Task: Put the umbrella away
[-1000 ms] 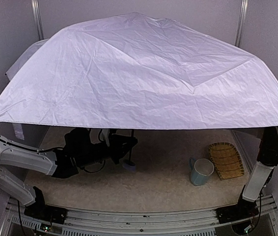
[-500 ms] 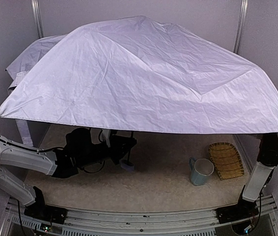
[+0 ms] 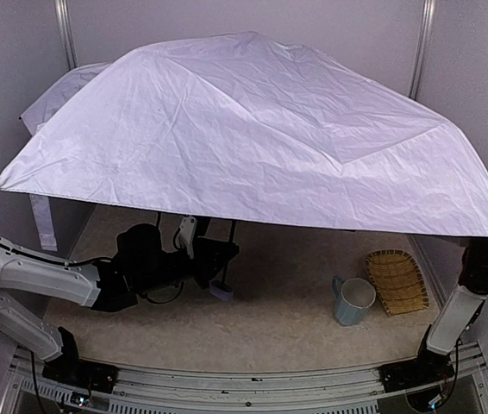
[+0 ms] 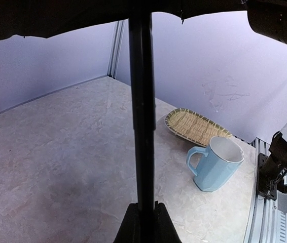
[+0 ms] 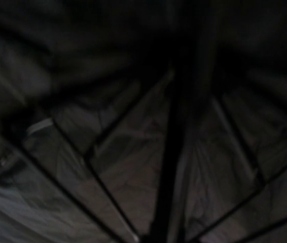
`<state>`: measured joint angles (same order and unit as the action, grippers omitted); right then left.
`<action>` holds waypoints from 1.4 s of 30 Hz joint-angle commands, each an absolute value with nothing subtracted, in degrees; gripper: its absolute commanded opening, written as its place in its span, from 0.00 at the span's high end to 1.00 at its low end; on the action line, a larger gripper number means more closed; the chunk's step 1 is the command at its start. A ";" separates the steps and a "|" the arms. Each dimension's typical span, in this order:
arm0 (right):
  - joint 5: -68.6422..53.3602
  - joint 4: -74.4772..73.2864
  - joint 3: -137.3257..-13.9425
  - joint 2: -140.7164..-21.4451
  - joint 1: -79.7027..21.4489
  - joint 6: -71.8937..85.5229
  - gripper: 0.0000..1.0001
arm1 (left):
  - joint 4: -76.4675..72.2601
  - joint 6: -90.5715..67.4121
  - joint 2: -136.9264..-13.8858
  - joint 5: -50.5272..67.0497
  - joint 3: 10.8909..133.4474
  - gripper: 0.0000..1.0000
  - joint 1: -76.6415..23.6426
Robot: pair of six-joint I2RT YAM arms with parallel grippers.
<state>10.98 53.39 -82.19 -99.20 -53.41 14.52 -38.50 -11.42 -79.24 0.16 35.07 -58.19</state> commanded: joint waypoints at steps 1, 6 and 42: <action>12.36 55.16 -81.04 -96.11 -53.72 13.76 0.57 | -43.57 -9.71 -77.52 -0.78 37.08 1.00 -57.74; 12.77 56.43 -80.01 -96.35 -53.82 14.26 0.60 | -43.53 -9.72 -77.52 -0.93 37.55 1.00 -57.74; 16.56 55.35 -78.14 -94.67 -54.04 12.96 0.62 | -42.78 -9.20 -77.49 -1.83 37.62 1.00 -57.74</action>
<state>14.76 53.71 -78.30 -97.14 -53.52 13.76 -37.52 -10.24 -79.24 -0.97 35.73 -57.93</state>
